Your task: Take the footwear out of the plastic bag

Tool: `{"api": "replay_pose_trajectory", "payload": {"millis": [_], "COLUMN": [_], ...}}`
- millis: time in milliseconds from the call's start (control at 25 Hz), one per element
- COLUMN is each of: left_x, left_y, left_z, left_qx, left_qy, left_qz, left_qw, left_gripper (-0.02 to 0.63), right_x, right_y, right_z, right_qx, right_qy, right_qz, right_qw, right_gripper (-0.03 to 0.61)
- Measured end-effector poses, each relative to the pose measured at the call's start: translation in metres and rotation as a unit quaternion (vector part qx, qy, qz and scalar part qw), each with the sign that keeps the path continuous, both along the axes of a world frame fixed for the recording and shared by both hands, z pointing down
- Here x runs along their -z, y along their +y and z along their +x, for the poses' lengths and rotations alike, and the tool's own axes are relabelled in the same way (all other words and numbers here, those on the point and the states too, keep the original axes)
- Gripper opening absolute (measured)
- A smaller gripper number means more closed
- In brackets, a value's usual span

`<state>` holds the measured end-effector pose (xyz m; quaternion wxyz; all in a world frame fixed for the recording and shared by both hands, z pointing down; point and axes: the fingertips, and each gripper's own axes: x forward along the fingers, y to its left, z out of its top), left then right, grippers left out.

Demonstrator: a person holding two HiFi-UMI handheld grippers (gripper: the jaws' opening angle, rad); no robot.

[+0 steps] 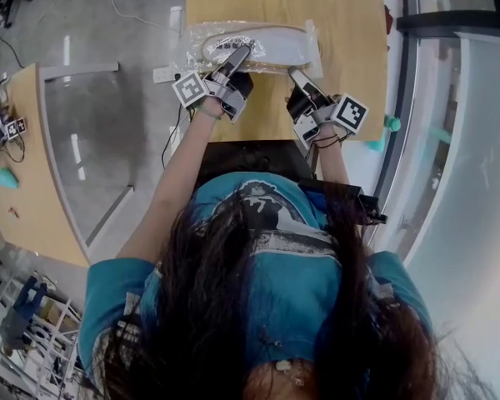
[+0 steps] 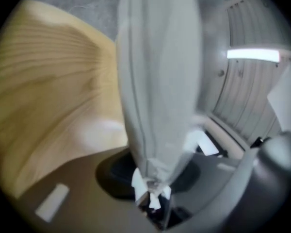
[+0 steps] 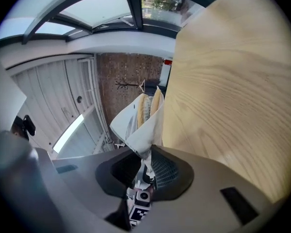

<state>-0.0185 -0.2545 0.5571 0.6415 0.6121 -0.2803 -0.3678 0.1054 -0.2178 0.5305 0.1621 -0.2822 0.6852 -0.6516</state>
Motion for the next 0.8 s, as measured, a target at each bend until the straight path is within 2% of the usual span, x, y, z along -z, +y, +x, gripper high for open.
{"api": "replay_pose_trajectory", "payload": {"millis": [160, 320, 520, 680, 800], "left_x": [0.009, 0.017, 0.034, 0.036, 0.033], "left_y": [0.001, 0.001, 0.009, 0.016, 0.018], "left_z": [-0.010, -0.028, -0.038, -0.035, -0.032], "left_qx": [0.012, 0.005, -0.011, -0.033, -0.038], "left_qy": [-0.013, -0.039, -0.023, -0.035, -0.038], "left_qz": [0.023, 0.051, 0.084, 0.094, 0.090], "left_qw": [0.9996, 0.9979, 0.9961, 0.9944, 0.9945], "left_gripper": [0.092, 0.081, 0.080, 0.080, 0.080], "right_x": [0.003, -0.001, 0.015, 0.030, 0.026], "right_y": [0.011, 0.010, -0.009, -0.015, -0.019], "right_z": [0.010, 0.041, 0.055, 0.038, 0.028], "right_qx": [0.043, 0.046, 0.029, 0.084, 0.114], "right_qy": [0.051, 0.108, 0.092, 0.050, 0.071], "right_qz": [0.038, 0.055, 0.085, 0.106, 0.114], "right_qw": [0.997, 0.992, 0.992, 0.989, 0.984], "right_gripper": [0.060, 0.067, 0.080, 0.163, 0.169]}}
